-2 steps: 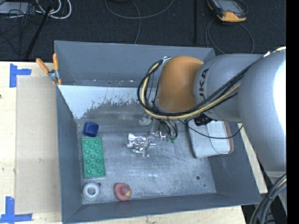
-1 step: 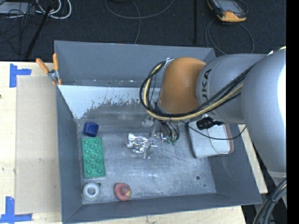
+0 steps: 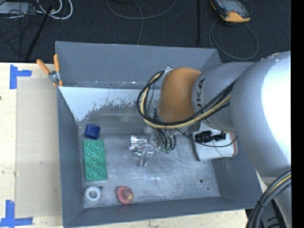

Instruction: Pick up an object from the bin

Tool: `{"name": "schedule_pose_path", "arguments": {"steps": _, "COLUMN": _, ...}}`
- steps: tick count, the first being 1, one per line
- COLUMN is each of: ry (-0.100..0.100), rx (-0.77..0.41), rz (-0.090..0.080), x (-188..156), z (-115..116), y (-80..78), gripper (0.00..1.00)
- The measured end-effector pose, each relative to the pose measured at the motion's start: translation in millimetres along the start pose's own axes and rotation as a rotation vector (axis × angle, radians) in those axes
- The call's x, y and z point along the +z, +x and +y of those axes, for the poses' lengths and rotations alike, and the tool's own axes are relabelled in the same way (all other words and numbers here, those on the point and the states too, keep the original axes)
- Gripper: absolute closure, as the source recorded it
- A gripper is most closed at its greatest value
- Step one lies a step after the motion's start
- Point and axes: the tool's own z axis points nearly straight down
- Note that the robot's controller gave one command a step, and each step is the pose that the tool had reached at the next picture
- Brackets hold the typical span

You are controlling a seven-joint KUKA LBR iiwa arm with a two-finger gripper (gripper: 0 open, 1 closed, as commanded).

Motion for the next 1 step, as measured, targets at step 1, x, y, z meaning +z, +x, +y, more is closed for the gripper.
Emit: {"name": "schedule_pose_path", "arguments": {"steps": 1, "ry": 0.001, "rx": -0.003, "rz": 0.000, "x": -1.7, "z": 0.5, "y": -0.9, "gripper": 0.00}}
